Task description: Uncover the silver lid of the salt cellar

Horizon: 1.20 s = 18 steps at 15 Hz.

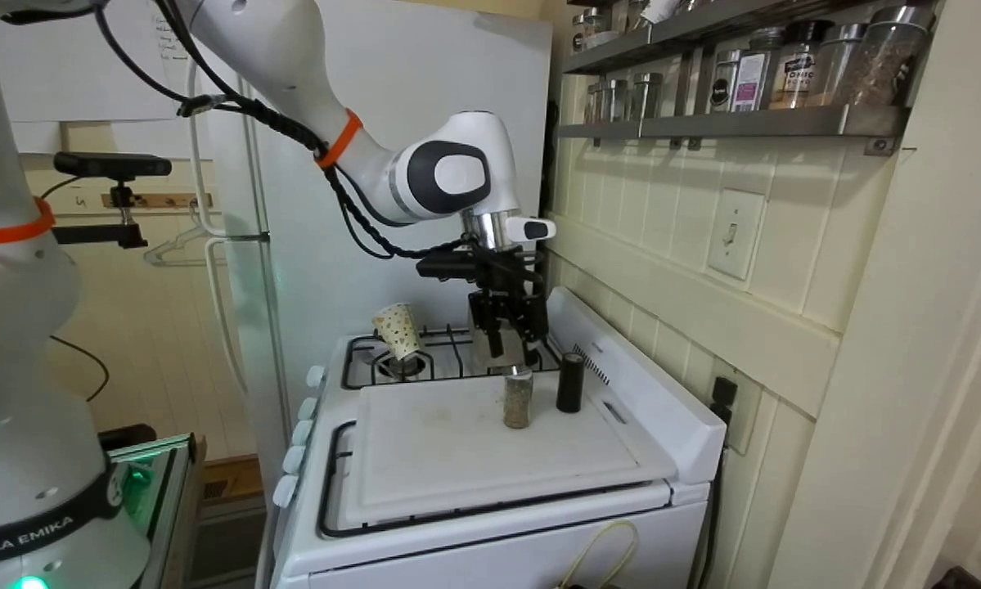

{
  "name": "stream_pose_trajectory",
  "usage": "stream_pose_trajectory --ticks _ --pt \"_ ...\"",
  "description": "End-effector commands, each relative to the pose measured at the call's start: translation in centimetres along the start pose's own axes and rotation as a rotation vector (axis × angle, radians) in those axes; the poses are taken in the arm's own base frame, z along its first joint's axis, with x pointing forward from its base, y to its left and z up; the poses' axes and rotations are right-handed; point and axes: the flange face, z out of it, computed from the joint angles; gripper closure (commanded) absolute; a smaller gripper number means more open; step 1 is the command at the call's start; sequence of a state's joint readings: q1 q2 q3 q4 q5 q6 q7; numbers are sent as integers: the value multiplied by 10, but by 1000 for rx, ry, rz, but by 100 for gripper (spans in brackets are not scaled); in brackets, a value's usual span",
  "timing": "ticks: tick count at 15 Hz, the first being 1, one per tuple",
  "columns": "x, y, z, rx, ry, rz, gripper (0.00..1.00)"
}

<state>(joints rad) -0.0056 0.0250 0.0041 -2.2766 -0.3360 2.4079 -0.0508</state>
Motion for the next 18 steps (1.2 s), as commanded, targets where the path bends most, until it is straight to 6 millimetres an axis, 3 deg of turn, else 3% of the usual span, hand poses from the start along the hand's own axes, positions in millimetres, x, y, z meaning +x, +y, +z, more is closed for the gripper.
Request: stream_pose_trajectory --ticks 1,2,15,18 --pt "4 -8 2 -54 -13 8 27" --pt "5 -10 3 -59 -15 9 29" --pt "10 -29 5 -138 -17 3 17" --pt "11 -35 9 -146 -24 -1 19"
